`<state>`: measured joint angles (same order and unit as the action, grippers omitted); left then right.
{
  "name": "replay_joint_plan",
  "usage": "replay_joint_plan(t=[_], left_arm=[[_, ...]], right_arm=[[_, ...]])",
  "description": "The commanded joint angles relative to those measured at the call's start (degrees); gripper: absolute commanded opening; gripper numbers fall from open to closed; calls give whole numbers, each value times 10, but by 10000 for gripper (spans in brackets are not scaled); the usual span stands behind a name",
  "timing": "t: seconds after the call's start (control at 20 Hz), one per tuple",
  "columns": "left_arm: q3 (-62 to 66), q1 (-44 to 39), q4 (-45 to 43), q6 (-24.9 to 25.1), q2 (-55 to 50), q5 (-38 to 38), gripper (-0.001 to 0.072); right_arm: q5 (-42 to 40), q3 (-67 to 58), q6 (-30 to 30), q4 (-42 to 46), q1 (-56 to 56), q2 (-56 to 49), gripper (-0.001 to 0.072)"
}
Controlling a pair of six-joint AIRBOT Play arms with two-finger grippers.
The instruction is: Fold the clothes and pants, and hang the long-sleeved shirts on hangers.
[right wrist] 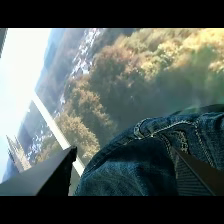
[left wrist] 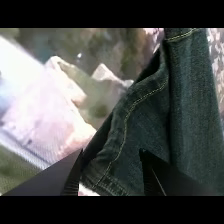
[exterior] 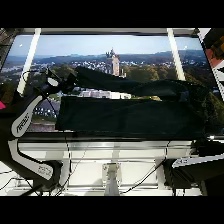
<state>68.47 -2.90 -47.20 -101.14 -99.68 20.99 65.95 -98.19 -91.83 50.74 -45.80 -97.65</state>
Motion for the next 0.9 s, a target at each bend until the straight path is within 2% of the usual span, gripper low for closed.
replay_joint_plan(t=[0.0,0.05,0.15,0.25,0.4,0.5,0.6,0.85], left_arm=[[6,-1,3,0,-9,7,257],[6,-2,8,0,-9,7,143],[6,-3,14,0,-8,6,97],[6,-2,14,18,-3,9,71],[6,1,-6,96,17,23,63],[5,1,-57,101,24,59,18],[5,2,-106,101,36,92,19],[5,5,-141,101,103,50,17]], right_arm=[[0,0,0,0,0,0,676],[-1,0,0,0,0,0,676],[-3,0,0,5,0,0,675],[-2,0,1,12,0,-4,675],[31,0,31,11,0,-32,674],[55,0,36,18,0,-57,674],[62,0,60,51,0,-76,674],[58,0,60,129,-1,-99,674]])
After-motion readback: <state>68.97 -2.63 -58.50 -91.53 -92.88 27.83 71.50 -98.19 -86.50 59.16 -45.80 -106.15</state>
